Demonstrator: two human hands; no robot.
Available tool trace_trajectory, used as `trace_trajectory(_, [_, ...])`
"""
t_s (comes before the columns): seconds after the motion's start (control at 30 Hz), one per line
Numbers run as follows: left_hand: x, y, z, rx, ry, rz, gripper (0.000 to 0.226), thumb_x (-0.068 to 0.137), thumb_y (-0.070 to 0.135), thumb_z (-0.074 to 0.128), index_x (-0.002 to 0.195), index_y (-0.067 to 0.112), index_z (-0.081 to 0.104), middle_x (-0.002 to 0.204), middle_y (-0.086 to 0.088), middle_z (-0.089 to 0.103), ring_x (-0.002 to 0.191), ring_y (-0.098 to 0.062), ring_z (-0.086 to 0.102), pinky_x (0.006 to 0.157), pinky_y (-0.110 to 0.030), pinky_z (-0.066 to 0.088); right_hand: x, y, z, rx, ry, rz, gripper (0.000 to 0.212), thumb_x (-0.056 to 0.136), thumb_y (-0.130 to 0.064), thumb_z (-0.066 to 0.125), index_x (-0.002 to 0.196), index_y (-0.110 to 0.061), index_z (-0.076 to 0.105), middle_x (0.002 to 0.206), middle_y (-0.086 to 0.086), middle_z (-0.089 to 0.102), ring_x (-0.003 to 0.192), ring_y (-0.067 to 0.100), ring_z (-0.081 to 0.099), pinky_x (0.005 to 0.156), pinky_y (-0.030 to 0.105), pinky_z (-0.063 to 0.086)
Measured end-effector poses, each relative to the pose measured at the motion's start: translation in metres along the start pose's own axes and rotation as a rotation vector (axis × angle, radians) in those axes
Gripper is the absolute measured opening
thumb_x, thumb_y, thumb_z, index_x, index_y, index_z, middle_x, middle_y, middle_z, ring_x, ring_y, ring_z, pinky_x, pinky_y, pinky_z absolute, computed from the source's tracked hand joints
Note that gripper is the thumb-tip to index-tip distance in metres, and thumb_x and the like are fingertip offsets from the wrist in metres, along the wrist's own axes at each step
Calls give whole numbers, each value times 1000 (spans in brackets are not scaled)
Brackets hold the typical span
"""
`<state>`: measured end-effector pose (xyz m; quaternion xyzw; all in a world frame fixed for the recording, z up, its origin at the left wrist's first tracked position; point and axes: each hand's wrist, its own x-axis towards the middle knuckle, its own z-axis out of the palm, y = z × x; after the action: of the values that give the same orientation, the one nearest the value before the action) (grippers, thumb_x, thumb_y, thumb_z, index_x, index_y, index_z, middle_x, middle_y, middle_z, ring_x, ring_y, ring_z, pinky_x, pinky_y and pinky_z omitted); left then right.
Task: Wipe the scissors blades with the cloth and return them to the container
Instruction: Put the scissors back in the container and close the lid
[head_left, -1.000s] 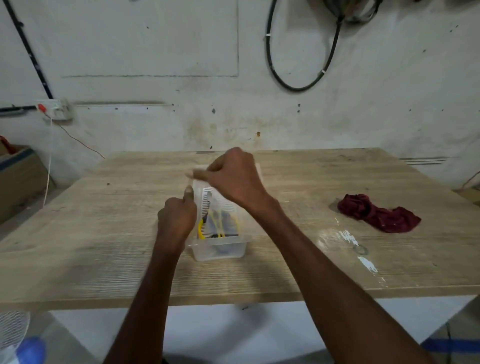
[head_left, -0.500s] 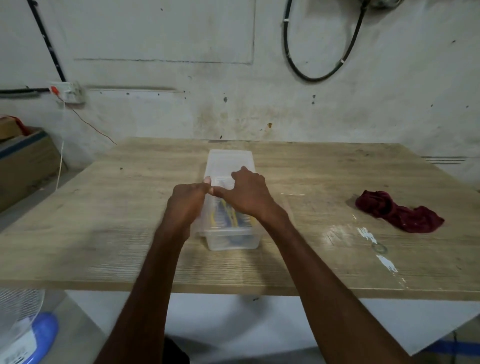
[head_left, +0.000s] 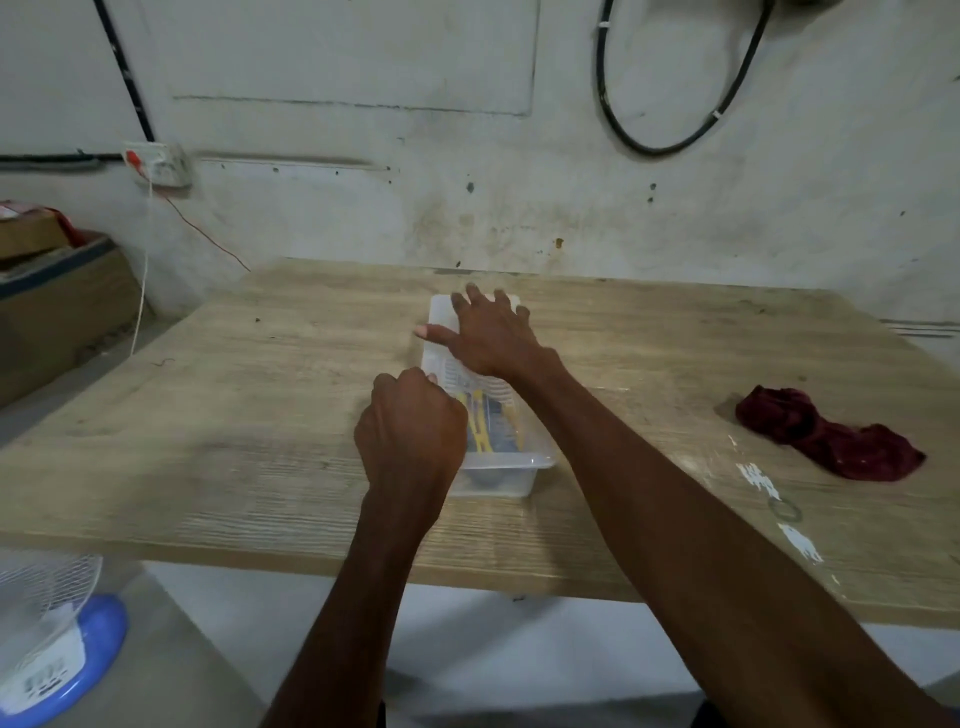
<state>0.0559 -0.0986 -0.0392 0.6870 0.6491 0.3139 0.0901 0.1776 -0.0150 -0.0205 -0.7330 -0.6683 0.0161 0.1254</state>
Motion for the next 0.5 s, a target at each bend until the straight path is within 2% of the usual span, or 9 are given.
trace_trajectory(0.07, [-2, 2, -2, 50, -8, 35, 30, 98, 24, 34, 99, 9, 60, 104, -11, 59, 90, -27, 60, 68, -31, 34, 11, 3, 7, -20, -31, 5, 85, 86, -77, 17, 148, -19, 27, 159, 9, 17, 144, 40, 12, 112, 64, 8])
trace_trajectory(0.2, [-4, 3, -2, 134, 24, 64, 27, 97, 25, 35, 100, 12, 57, 103, -7, 56, 90, -27, 61, 66, -31, 35, 15, 6, 13, -62, 37, 3, 84, 86, -76, 11, 145, -20, 33, 156, 6, 25, 141, 39, 21, 109, 64, 12])
trace_trajectory(0.27, [-5, 1, -1, 61, 13, 20, 30, 97, 28, 34, 98, 12, 60, 99, -7, 59, 88, -27, 61, 69, -32, 40, 10, 2, 10, -64, 60, 17, 81, 88, -74, 14, 139, -18, 42, 150, 7, 36, 135, 39, 31, 105, 63, 17])
trace_trajectory(0.37, [-7, 1, -3, -90, 4, -81, 34, 95, 30, 38, 95, 11, 66, 95, -9, 66, 87, -28, 63, 73, -34, 48, -8, -3, -2, 3, 86, 66, 69, 91, -67, 28, 120, -12, 58, 131, 12, 55, 123, 38, 45, 101, 60, 27])
trace_trajectory(0.43, [-7, 4, -6, -137, 19, -118, 34, 95, 28, 40, 94, 9, 68, 97, -12, 67, 89, -31, 64, 74, -35, 47, -34, 1, -3, 113, 63, 98, 62, 91, -63, 37, 119, -11, 57, 136, 15, 50, 127, 39, 40, 102, 59, 31])
trace_trajectory(0.5, [-9, 5, -7, -156, 53, -132, 33, 94, 27, 41, 93, 8, 68, 98, -13, 68, 90, -33, 64, 75, -35, 48, -66, 5, 1, 216, 11, 119, 65, 93, -61, 36, 135, -12, 45, 152, 14, 29, 137, 39, 26, 107, 58, 29])
